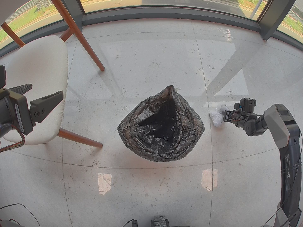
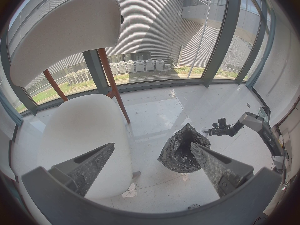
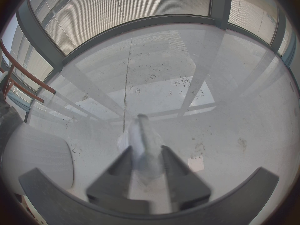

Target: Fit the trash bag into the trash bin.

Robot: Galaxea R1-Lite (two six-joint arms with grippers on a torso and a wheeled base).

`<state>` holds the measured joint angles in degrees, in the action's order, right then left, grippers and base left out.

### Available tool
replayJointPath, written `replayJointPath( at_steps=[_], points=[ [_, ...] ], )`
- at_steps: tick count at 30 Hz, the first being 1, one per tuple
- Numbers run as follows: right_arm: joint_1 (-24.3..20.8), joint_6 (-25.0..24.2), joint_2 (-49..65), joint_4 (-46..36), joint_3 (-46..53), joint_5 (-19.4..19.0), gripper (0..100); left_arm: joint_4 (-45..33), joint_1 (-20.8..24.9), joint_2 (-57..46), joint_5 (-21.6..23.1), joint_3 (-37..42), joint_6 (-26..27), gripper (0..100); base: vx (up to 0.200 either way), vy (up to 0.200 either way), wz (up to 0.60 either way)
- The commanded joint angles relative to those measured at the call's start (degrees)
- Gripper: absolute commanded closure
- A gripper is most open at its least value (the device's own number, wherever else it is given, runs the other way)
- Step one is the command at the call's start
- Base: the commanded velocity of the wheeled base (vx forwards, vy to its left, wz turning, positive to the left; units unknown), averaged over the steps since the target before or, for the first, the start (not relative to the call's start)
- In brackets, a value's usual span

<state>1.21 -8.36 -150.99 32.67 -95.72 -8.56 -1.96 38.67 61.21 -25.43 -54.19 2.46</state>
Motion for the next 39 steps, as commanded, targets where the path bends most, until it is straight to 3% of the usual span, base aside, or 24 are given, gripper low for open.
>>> replayJointPath(
  at_steps=[1,8,14,22,29,30,32,34,39],
  points=[
    [-0.15,-0.16,-6.95,0.11,-6.5,-0.49,100,0.03,0.0,-1.0,-0.32,-0.04,0.09,0,0.0,0.0,0.0],
    [-0.06,-0.69,3.86,-2.88,-1.13,-3.22,100,0.03,0.0,-1.18,-0.32,-0.04,0.09,0,0.0,0.0,0.0],
    [-1.21,-5.88,33.83,-22.21,13.45,-13.94,100,0.03,0.0,-1.36,-0.23,-0.13,0.09,0,0.0,0.0,0.0],
    [-2.88,-10.18,55.02,-43.48,13.72,-23.87,100,0.03,0.09,-1.27,0.12,-0.13,0.09,0,0.0,0.0,0.0],
    [-13.78,-16.33,61.34,-53.59,16.09,-25.63,100,0.03,0.18,-1.0,0.2,-0.13,0.09,0,0.0,0.0,0.0],
    [-13.78,-16.33,61.34,-53.59,16.09,-25.63,100,0.03,0.18,-1.0,0.2,-0.13,0.09,0,0.0,0.0,0.0],
    [-21.25,-17.39,61.43,-52.36,21.01,-25.46,100,0.03,0.18,-1.0,0.12,-0.04,0.09,0,0.0,0.0,0.0],
    [-24.5,-17.39,61.08,-51.22,23.3,-25.02,100,0.03,0.18,-1.0,0.03,-0.13,0.09,0,0.0,0.0,0.0],
    [-29.16,-17.21,57.3,-43.57,28.31,-24.49,100,0.03,0.09,-1.18,-0.23,-0.22,0.17,0,0.0,0.0,0.0]
  ],
)
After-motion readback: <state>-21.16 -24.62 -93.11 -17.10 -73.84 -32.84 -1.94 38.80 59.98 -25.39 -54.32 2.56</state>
